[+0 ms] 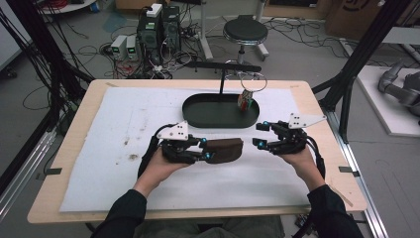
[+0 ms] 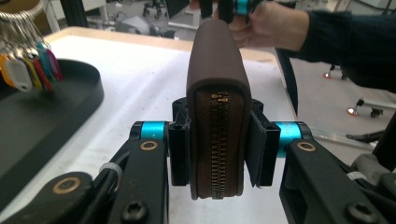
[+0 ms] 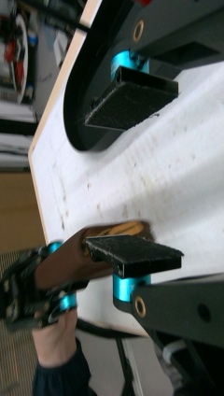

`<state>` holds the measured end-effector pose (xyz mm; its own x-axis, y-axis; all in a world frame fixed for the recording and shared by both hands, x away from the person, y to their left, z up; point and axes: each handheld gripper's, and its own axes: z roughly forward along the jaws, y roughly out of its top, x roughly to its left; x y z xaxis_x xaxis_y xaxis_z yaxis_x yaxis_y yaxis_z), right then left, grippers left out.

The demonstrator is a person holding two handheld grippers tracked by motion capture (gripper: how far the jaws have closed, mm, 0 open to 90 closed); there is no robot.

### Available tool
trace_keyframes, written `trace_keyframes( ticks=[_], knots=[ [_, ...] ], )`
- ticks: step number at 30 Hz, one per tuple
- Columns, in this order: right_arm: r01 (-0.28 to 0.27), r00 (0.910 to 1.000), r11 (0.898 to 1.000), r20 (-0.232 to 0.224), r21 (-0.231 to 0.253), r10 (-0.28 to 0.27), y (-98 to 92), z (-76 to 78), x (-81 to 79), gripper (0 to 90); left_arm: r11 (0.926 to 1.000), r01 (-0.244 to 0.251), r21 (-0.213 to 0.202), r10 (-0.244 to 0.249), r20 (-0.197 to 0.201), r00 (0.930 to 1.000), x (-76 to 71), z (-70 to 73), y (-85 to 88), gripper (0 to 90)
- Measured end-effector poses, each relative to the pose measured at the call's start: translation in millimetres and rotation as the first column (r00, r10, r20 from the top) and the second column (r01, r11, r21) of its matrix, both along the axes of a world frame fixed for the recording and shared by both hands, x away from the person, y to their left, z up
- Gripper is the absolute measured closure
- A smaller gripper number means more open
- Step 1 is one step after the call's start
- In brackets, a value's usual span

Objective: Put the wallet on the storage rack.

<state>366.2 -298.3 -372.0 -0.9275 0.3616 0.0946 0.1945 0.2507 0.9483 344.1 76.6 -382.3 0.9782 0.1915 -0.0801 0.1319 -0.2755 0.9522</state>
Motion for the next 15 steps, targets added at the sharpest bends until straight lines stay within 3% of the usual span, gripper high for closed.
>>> trace_keyframes(
  ticks=[8, 15],
  knots=[
    [0.098, 0.9951, 0.995, -0.013, -0.017, -0.098, -10.3, -1.8, 4.4, 30.3, 0.9998, -0.013, 0.016, 0.012, 0.031, 0.9994, 0.6, 11.6, 5.0, 66.1],
    [0.153, 0.9882, 0.988, -0.012, -0.032, -0.153, -16.2, -3.2, 5.8, 29.1, 0.9991, -0.043, 0.0, 0.043, 0.051, 0.9978, 5.0, 21.2, 9.8, 66.2]
  ],
)
